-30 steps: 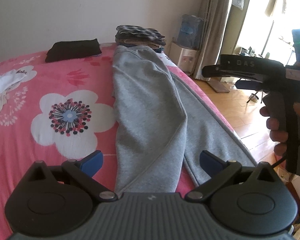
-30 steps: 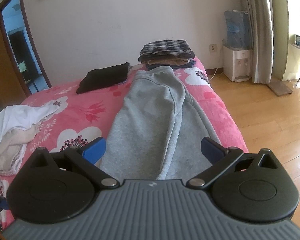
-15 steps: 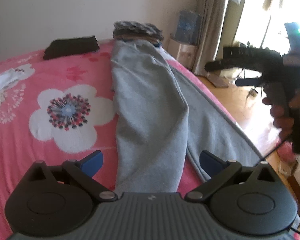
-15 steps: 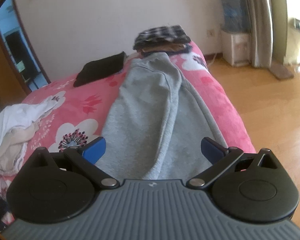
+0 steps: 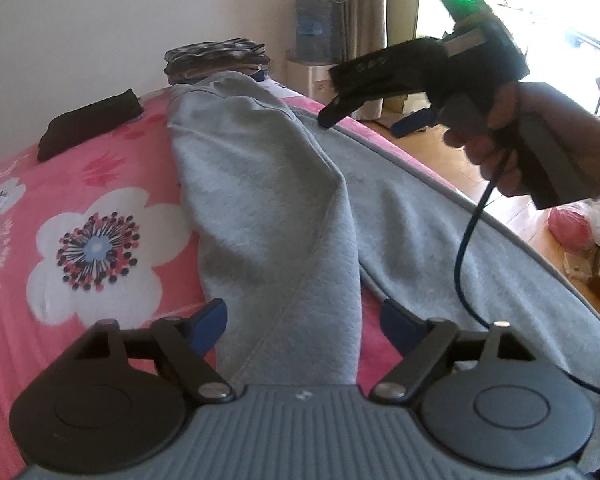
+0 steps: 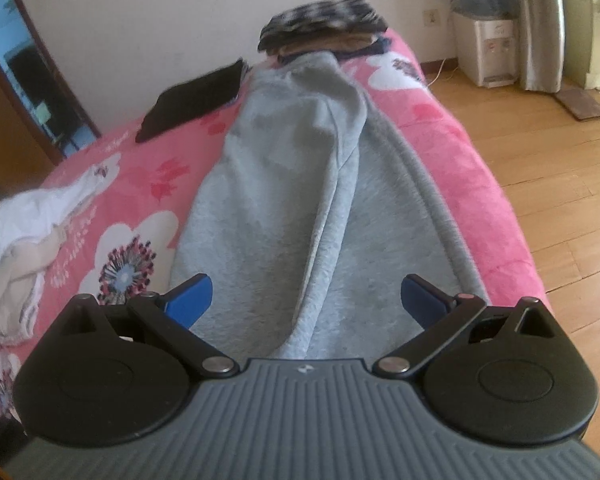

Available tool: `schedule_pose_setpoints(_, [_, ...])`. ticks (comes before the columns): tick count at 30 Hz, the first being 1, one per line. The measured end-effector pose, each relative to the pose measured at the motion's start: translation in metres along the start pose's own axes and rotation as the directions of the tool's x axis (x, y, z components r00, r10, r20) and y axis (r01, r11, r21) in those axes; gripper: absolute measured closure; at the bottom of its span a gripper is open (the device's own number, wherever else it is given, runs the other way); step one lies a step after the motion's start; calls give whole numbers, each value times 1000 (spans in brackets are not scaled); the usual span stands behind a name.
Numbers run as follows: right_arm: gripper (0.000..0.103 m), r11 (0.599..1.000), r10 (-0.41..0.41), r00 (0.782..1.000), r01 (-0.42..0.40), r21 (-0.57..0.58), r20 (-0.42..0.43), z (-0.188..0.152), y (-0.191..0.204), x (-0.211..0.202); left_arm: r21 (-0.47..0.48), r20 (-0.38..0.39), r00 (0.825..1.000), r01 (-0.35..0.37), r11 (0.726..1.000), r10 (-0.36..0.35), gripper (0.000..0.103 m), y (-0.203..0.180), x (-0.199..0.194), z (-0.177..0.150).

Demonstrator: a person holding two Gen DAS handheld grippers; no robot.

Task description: Fold clothes

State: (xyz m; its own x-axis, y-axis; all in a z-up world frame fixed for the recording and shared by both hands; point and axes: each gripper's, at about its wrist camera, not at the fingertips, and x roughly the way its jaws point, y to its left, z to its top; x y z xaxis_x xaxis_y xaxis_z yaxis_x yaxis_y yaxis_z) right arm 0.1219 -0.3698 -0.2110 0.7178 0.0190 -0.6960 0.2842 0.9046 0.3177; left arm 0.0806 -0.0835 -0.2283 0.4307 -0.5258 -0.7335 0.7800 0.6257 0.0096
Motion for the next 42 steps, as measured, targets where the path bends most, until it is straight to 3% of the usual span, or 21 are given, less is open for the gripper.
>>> schedule_pose_setpoints(7, [8,997,-64,998,63,-51,-22,28,-3,54,-32,-114,988,96,995,-99,37,10,31,-3])
schedule_pose_setpoints(9, [9,995,-78,997,77,-57,-22,38,-7,67,-36,-134,983,121,992,-124,49,10,37,-6])
schedule_pose_setpoints(12, [16,992,-111,994,109,-60,-24,48,-13,89,-29,-153,977,143,989,-146,65,4,44,-10])
schedule_pose_setpoints(15, [28,994,-113,992,113,-11,-55,54,-25,111,-23,-164,974,154,988,-155,73,-2,51,-13])
schedule_pose_setpoints(17, [41,994,-101,991,104,32,-88,53,-33,123,-4,-165,976,146,989,-144,74,-6,53,-14])
schedule_pose_setpoints(19, [44,993,-96,991,101,56,-90,51,-36,127,16,-165,977,137,990,-133,74,-11,54,-15])
schedule_pose_setpoints(22, [58,996,-64,994,69,59,-83,48,-36,122,30,-162,979,133,991,-126,71,-13,54,-14])
schedule_pose_setpoints(28, [59,993,21,994,-8,120,-109,39,-41,109,45,-133,987,99,994,-92,61,-9,52,-7])
schedule_pose_setpoints(35, [59,992,67,984,-47,119,-167,23,-36,94,19,-117,991,62,998,-59,43,6,52,-4])
schedule_pose_setpoints(42, [59,993,85,972,-66,94,-219,5,-28,84,-63,-182,976,112,992,-122,48,17,60,-8])
